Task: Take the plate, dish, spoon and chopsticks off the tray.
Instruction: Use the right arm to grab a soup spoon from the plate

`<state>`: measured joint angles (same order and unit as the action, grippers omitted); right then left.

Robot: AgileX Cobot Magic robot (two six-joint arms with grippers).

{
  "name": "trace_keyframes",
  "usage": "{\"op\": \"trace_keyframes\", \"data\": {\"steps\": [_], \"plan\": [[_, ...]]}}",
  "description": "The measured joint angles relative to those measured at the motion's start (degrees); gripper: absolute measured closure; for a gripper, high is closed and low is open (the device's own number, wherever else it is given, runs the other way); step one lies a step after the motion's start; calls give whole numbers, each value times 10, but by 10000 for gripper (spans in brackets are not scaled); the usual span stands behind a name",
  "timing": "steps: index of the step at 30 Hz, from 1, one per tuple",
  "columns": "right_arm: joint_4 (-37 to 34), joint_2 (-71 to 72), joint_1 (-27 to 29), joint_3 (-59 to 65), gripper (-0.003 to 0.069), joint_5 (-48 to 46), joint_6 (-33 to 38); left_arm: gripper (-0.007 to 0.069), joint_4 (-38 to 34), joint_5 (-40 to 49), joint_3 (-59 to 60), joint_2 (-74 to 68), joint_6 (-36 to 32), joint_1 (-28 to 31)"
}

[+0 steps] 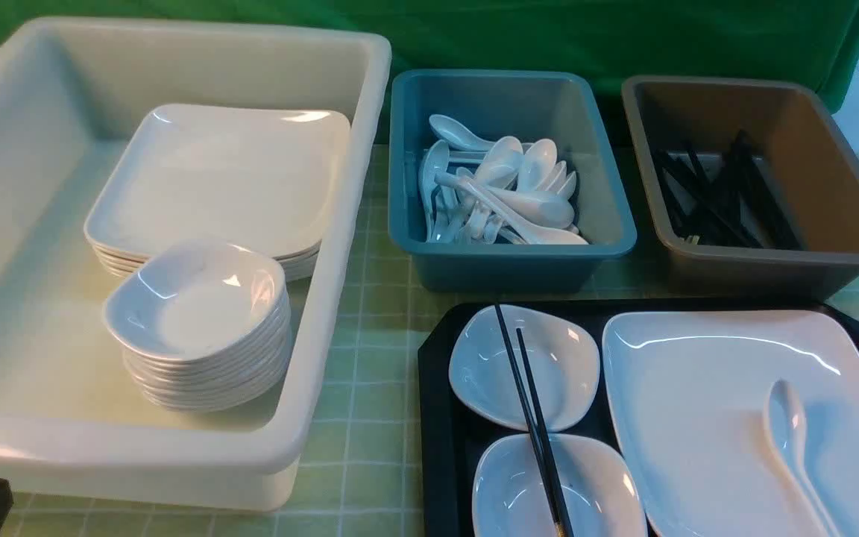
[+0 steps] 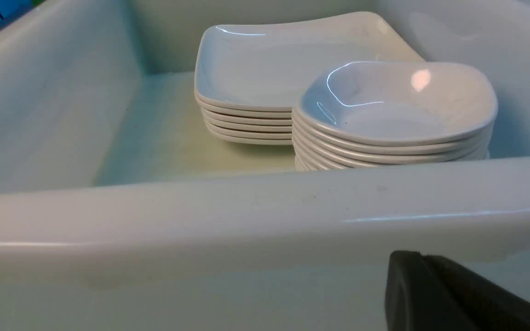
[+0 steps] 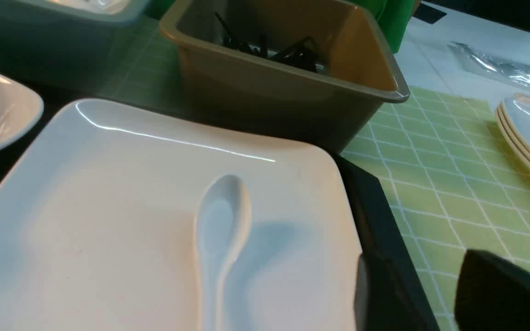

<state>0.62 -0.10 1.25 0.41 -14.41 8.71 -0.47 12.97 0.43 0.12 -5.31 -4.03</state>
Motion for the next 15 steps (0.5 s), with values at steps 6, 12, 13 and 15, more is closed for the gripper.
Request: {"op": "trace_keyframes", "data": {"steps": [6, 12, 13, 15], "plan": [[0, 0, 0, 0, 416, 0, 0, 627, -40, -28, 0, 0, 12, 0], [0, 0, 0, 0, 416, 0, 0, 627, -169, -185, 0, 0, 60, 0], [0, 0, 0, 0, 416, 0, 0, 627, -177, -214, 0, 0, 63, 0], [0, 0, 0, 0, 416, 0, 0, 627, -186, -280, 0, 0, 66, 0]]}}
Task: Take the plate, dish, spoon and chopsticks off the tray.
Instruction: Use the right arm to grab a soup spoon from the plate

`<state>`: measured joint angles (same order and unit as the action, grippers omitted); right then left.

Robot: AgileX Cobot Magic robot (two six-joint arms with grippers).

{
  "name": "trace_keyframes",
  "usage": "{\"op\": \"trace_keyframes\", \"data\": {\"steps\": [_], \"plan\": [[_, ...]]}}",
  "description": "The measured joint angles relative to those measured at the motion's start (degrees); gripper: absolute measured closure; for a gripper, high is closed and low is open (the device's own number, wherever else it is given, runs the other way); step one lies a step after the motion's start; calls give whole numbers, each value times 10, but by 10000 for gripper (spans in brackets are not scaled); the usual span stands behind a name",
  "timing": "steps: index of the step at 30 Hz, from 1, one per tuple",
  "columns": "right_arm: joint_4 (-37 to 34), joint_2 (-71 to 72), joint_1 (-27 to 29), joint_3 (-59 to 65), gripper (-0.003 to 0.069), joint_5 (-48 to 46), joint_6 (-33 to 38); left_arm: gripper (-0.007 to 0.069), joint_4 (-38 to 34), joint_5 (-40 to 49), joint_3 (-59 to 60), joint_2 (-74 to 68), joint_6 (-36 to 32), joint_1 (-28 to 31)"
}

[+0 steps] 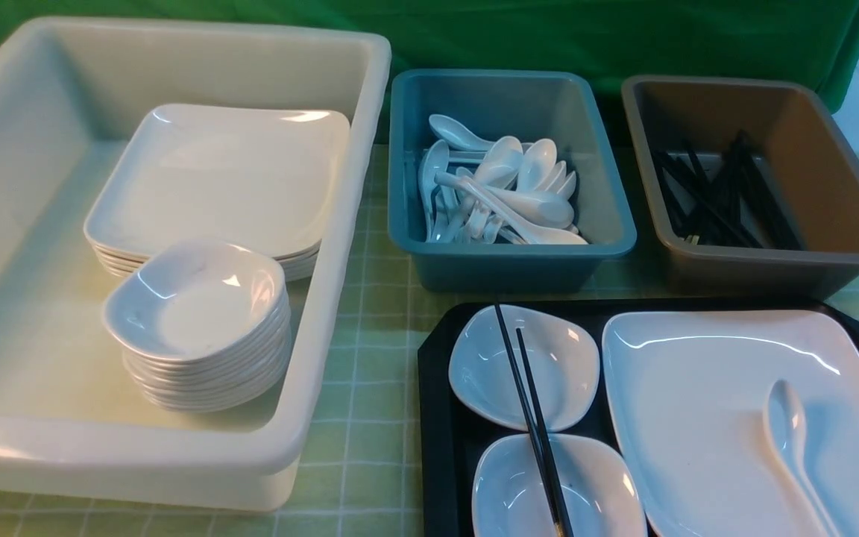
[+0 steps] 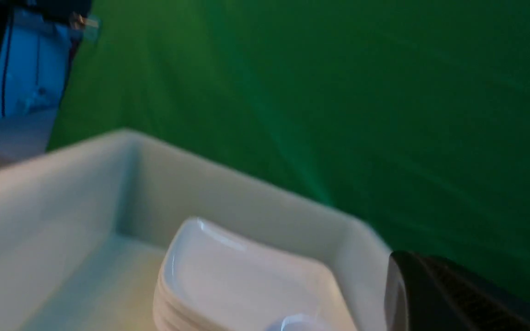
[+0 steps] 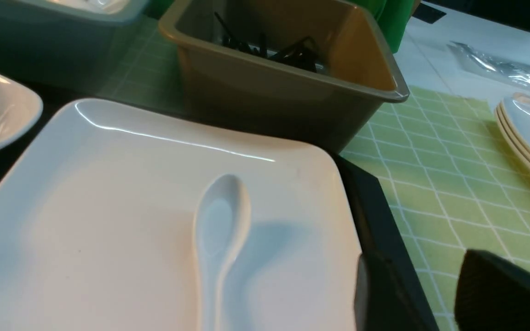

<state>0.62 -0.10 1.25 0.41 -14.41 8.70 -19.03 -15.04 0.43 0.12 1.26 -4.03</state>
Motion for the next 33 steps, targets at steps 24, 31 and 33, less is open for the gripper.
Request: {"op": "trace_keyframes", "data": {"steps": [24, 31, 33], "plan": [[-101, 0, -1, 0, 416, 278, -269, 627, 92, 637, -566, -431, 78, 0], [-98, -35, -28, -81, 580, 161, -320, 641, -37, 695, -574, -625, -86, -30], [-96, -103, -57, -170, 633, 52, -255, 643, -40, 671, -583, -651, -101, -83]]}}
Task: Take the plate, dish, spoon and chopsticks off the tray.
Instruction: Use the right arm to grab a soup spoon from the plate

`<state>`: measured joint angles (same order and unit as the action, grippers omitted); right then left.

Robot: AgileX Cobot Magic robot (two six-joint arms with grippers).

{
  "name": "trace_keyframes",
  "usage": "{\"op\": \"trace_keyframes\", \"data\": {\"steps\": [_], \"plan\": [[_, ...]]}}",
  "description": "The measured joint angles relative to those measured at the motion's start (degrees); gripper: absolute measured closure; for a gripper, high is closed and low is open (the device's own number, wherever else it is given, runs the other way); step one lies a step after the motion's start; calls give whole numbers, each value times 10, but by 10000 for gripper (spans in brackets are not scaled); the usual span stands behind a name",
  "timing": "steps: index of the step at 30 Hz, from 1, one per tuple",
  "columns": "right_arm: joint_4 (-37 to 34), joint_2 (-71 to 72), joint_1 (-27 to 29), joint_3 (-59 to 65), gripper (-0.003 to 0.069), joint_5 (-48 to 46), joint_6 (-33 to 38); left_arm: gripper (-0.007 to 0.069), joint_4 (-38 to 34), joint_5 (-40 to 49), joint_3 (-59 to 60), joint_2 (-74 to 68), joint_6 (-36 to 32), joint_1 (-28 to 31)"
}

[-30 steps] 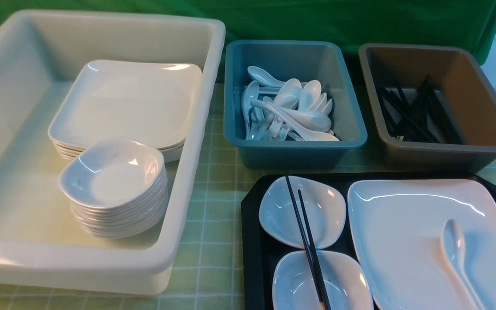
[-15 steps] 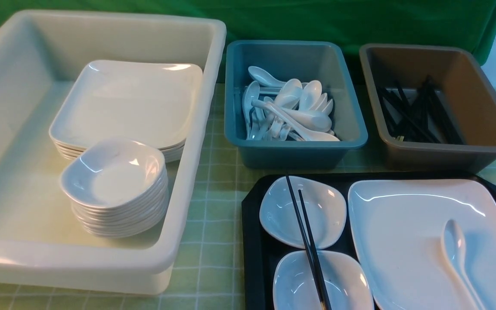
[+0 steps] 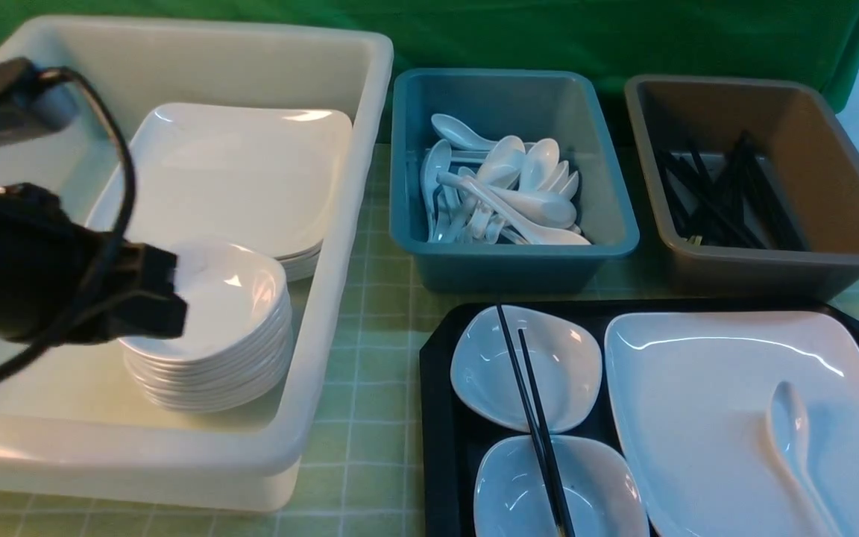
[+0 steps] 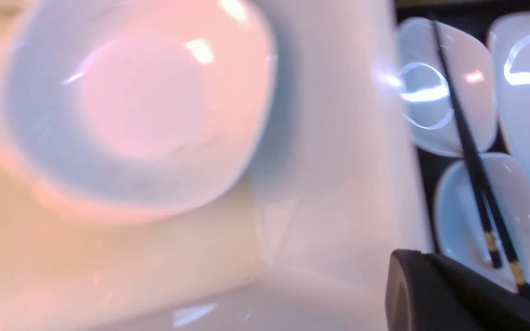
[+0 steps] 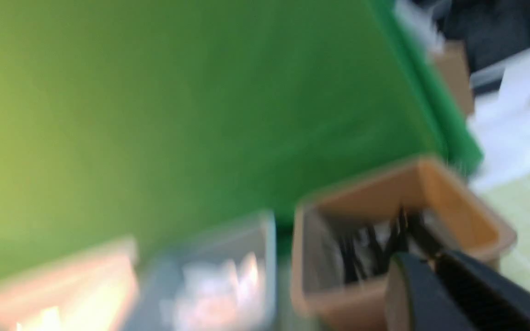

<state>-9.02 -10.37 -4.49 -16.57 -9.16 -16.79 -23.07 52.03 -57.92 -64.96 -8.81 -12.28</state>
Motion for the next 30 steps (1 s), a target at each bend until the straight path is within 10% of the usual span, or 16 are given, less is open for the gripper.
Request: {"op": "trace_keyframes", "data": {"steps": [10, 17, 25, 30], "plan": [[76, -424, -87, -328, 651, -444, 129, 644, 12, -36, -104, -109, 27, -259], [82, -617, -56, -367, 643, -499, 176, 644, 15, -41, -197, -217, -26, -368], [81, -729, -2, -368, 298, -475, 180, 644, 24, -37, -279, -347, -49, -408], [38, -783, -4, -368, 219, -465, 217, 644, 30, -35, -313, -400, -50, -408]]}}
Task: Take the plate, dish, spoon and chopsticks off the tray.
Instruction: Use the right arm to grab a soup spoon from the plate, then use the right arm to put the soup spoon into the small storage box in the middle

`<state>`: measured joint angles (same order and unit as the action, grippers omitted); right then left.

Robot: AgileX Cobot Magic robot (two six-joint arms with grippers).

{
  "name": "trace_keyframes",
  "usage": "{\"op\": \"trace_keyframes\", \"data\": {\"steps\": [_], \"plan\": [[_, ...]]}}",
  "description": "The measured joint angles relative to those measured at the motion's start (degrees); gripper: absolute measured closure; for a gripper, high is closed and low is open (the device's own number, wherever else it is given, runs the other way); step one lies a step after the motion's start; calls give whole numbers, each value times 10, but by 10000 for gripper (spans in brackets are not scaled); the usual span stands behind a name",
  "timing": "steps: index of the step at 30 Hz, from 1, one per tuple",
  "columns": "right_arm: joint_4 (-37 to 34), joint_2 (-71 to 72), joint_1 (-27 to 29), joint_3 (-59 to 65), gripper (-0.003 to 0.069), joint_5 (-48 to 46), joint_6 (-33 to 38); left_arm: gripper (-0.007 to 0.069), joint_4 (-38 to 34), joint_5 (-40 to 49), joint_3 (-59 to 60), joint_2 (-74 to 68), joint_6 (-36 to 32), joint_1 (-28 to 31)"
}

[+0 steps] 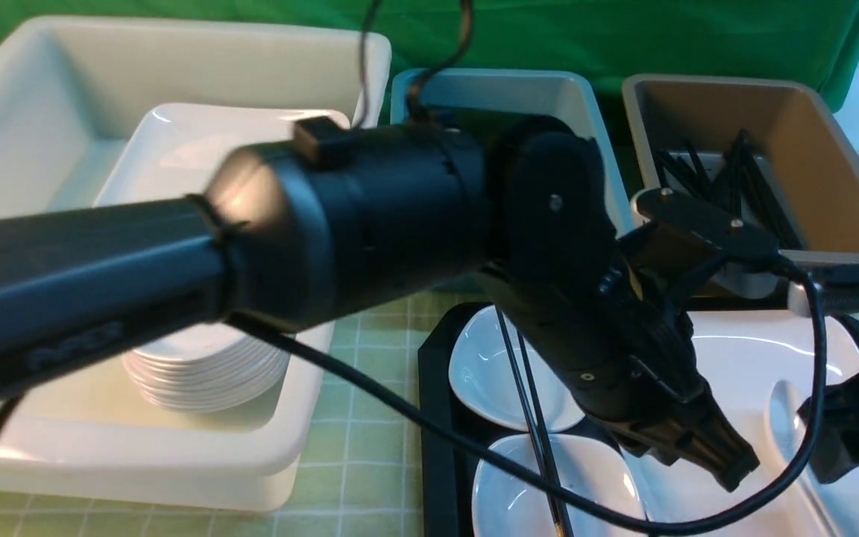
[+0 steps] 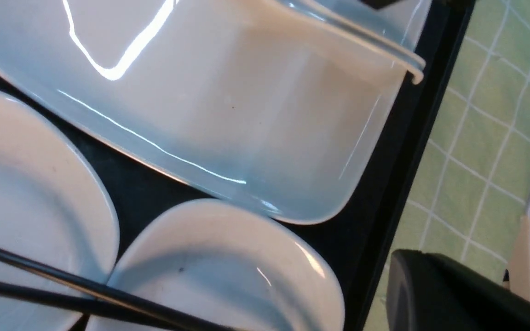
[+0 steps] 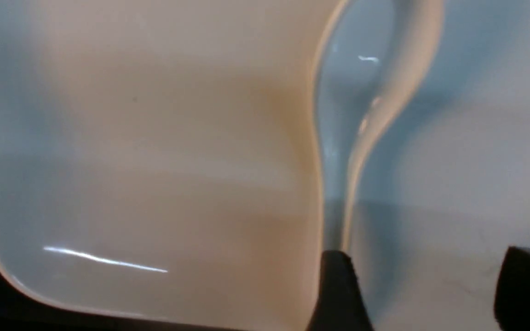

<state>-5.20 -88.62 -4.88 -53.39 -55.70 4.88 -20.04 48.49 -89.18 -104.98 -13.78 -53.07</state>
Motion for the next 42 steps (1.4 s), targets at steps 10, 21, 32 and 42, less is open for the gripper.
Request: {"op": "trace_keyframes", "data": {"steps": [10, 21, 32, 42], "plan": [[-12, -97, -2, -2, 217, 13, 13, 644, 16, -23, -25, -19, 4, 1], [-50, -56, -8, -57, 550, -29, 57, 644, 70, -6, -25, 30, 72, 81], [-163, -145, -90, -454, 550, -23, 103, 644, 77, 40, -25, 145, 104, 295], [-163, -393, -127, -784, 263, -103, 29, 644, 63, 107, -25, 143, 108, 290]]}}
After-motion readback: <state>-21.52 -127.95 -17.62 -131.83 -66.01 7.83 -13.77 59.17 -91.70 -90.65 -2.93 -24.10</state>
